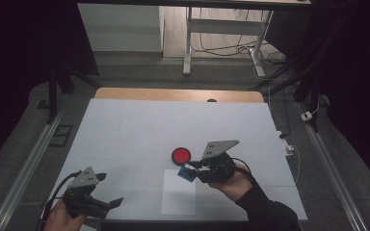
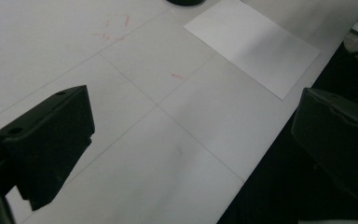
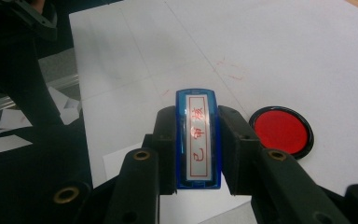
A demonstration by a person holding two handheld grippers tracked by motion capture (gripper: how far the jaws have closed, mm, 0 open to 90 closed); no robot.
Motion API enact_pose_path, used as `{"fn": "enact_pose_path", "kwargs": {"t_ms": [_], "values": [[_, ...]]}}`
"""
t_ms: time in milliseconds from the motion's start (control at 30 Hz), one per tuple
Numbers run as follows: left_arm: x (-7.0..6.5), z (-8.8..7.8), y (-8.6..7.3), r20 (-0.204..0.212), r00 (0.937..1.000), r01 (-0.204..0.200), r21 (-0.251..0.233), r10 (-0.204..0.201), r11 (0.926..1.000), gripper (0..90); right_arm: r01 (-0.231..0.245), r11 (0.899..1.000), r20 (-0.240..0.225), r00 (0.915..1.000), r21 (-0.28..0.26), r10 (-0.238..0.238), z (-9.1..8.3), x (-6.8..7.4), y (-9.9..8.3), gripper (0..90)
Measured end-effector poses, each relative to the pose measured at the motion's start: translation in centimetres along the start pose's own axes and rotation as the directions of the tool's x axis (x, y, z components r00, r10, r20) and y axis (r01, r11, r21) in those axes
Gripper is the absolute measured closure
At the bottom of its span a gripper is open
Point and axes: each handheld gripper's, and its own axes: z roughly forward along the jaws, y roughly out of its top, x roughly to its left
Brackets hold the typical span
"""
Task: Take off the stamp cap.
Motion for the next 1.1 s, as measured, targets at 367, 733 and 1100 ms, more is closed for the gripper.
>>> {"fn": "enact_pose_path", "kwargs": {"t_ms": [367,733,1100], "values": [[0.1,1.5,1.2,0.051,0.9979,-0.040,-0.024,0.042,0.9989,0.0,0.006,1.000,-0.004,1.0000,-0.001,-0.006,-0.1,0.1,0.2,70.0],[-0.1,3.3,3.0,0.112,0.9910,-0.069,-0.046,0.074,0.9966,0.0,0.020,1.000,-0.012,0.9997,0.002,-0.020,-0.3,0.2,0.4,69.9],[-0.9,5.2,4.9,0.146,0.9812,-0.122,-0.038,0.126,0.9918,0.0,0.028,1.000,-0.017,0.9994,-0.012,-0.029,-0.5,0.5,0.8,69.9]]}}
